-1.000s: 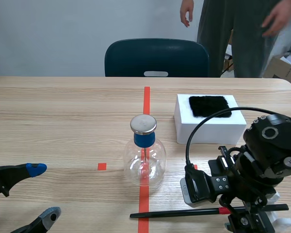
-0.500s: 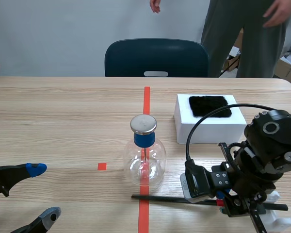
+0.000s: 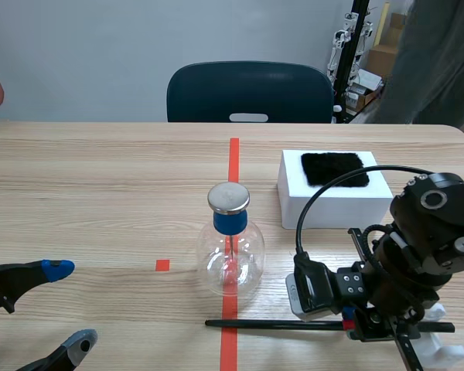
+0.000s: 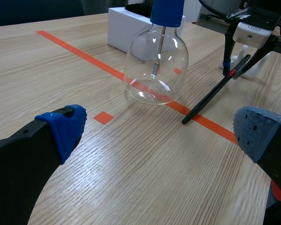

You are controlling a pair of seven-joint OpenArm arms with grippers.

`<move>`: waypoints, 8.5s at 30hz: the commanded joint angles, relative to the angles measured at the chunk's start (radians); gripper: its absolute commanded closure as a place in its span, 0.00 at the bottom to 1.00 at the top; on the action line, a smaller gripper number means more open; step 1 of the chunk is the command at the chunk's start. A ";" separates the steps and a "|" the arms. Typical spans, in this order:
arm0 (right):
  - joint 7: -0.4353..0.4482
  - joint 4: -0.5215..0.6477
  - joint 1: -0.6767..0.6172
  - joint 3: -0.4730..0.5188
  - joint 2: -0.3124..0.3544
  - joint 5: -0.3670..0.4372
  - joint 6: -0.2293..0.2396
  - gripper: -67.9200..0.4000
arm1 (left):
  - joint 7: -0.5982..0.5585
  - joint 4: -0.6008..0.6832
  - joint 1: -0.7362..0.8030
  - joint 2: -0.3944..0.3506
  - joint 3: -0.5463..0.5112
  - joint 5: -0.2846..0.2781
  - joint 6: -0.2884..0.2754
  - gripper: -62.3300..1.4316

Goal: Do the electroscope experiment. pick up the black charging rod

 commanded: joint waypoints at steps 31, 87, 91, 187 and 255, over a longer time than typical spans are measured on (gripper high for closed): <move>0.003 0.235 0.017 0.057 0.219 0.024 0.003 0.99 | -0.017 0.005 -0.006 -0.003 -0.006 -0.010 -0.002 0.00; 0.415 0.517 -0.685 0.916 0.335 -0.220 0.023 0.99 | -0.014 0.005 -0.006 -0.003 -0.006 -0.010 -0.002 0.00; 0.536 0.538 -0.841 1.124 0.245 -0.342 0.022 0.99 | -0.014 0.005 -0.006 -0.003 -0.006 -0.010 -0.002 0.00; 1.147 0.836 -1.595 1.357 -0.701 -1.684 -0.800 0.99 | -0.014 0.005 -0.006 -0.003 -0.006 -0.010 -0.002 0.00; 1.107 0.836 -1.595 1.357 -0.701 -1.684 -0.785 0.99 | -0.014 0.005 -0.006 -0.003 -0.006 -0.010 -0.002 0.00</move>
